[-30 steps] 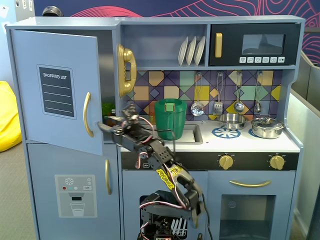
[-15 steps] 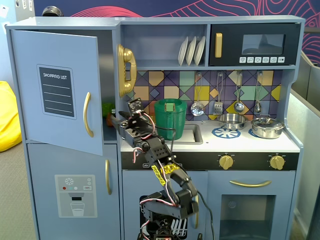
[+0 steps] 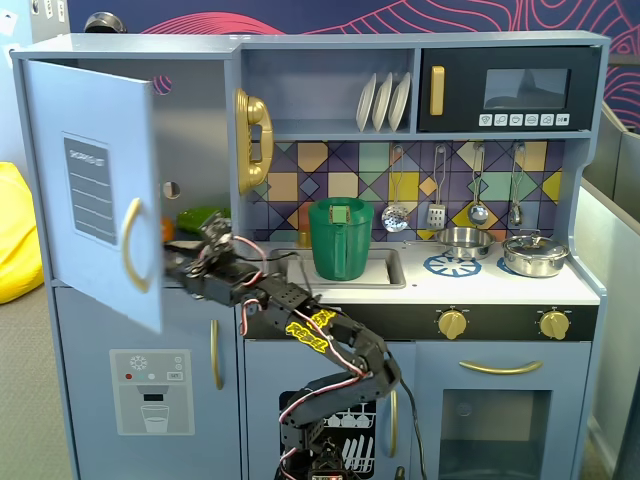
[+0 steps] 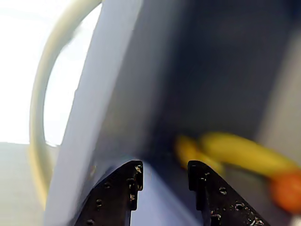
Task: Open the left cabinet door
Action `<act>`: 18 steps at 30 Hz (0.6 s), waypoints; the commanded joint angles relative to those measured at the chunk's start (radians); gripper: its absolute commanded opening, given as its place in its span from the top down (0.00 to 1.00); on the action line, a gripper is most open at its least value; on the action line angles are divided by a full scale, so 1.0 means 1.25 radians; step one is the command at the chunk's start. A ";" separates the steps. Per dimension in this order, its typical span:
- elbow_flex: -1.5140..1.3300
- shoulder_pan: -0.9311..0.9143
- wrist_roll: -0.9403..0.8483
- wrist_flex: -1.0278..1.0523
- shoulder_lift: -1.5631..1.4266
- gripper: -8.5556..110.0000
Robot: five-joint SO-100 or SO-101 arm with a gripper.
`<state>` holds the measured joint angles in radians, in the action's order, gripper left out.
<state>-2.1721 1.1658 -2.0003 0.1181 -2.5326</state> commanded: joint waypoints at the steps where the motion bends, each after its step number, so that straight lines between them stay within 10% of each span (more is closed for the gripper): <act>1: 0.067 0.091 -0.045 -0.058 0.032 0.92; 18: -0.104 -0.534 0.226 0.226 -0.168 0.92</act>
<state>-2.2948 0.6519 -1.7856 0.2823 -2.6722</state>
